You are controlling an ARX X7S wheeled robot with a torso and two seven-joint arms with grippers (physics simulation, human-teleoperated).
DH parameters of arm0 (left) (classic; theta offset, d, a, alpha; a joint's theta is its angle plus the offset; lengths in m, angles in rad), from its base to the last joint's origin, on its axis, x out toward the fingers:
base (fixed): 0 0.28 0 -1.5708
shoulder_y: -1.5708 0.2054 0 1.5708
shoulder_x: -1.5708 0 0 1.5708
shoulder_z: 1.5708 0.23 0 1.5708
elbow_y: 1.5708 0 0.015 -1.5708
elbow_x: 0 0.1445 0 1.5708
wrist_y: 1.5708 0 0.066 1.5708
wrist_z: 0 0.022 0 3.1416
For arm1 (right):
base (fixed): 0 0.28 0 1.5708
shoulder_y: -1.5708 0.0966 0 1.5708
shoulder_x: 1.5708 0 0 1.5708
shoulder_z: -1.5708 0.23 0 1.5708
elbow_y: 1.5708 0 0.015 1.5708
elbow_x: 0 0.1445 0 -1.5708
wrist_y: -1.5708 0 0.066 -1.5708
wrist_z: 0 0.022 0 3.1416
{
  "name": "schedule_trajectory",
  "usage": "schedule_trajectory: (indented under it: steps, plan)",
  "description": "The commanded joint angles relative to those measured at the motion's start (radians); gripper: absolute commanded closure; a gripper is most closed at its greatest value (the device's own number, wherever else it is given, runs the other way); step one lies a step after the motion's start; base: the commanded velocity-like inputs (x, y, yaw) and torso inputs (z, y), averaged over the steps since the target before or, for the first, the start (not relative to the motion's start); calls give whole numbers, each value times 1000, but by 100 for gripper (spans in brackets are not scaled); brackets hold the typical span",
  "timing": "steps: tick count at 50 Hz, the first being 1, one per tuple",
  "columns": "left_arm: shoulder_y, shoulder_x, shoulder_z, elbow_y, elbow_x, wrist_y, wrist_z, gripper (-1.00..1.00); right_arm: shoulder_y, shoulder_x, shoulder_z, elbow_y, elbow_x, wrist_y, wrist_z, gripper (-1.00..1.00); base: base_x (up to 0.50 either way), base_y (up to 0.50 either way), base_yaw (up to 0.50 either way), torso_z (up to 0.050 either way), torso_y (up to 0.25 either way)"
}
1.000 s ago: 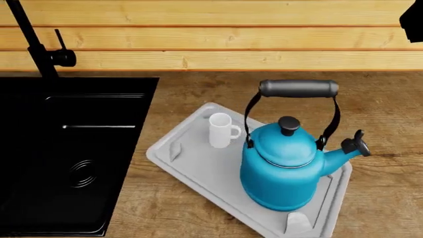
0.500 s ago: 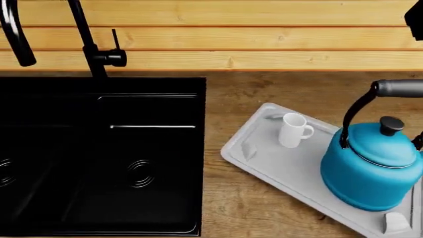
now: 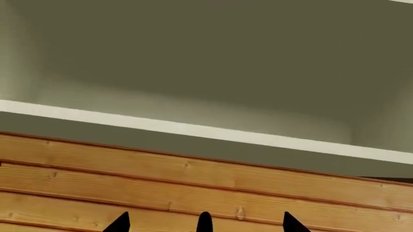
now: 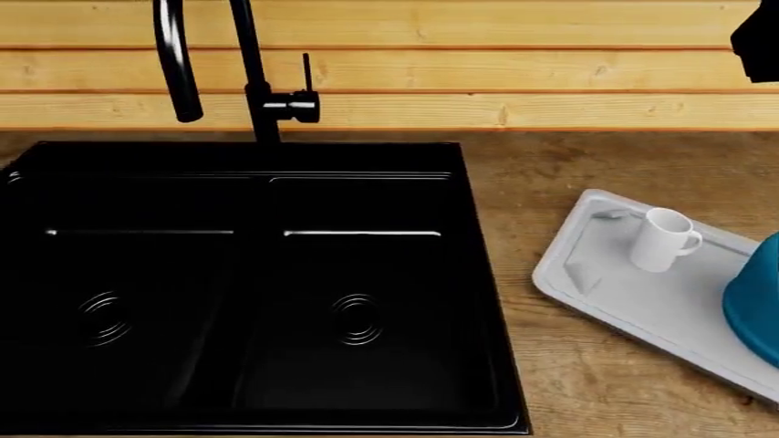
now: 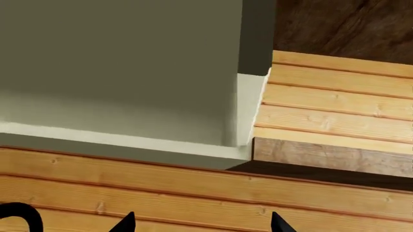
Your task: Pick the kettle from the counter and place it on the tray. Then pick the mug from the cabinet and place it on the tray. Then close the cabinet doors.
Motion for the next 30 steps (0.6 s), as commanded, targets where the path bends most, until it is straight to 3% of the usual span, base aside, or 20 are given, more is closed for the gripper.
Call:
schedule_trajectory:
  steps: [1, 11, 23, 30]
  plan:
    - [8, 0, -2, 2, -5, 6, 5, -100, -12, 14, 5, 9, -6, 1, 5, -100, 0, 0, 0, 0, 0]
    - [2, -4, 4, -3, -5, 10, 4, -100, 98, 76, -16, 13, 50, 75, 95, -100, 0, 0, 0, 0, 0]
    - [-2, -11, 4, -6, -12, 19, -2, -100, 351, 189, -54, 64, 149, 261, 238, -100, 0, 0, 0, 0, 0]
    - [3, -16, -3, -5, -17, 23, -3, -100, 390, 253, -6, 111, 149, 267, 202, -100, 0, 0, 0, 0, 0]
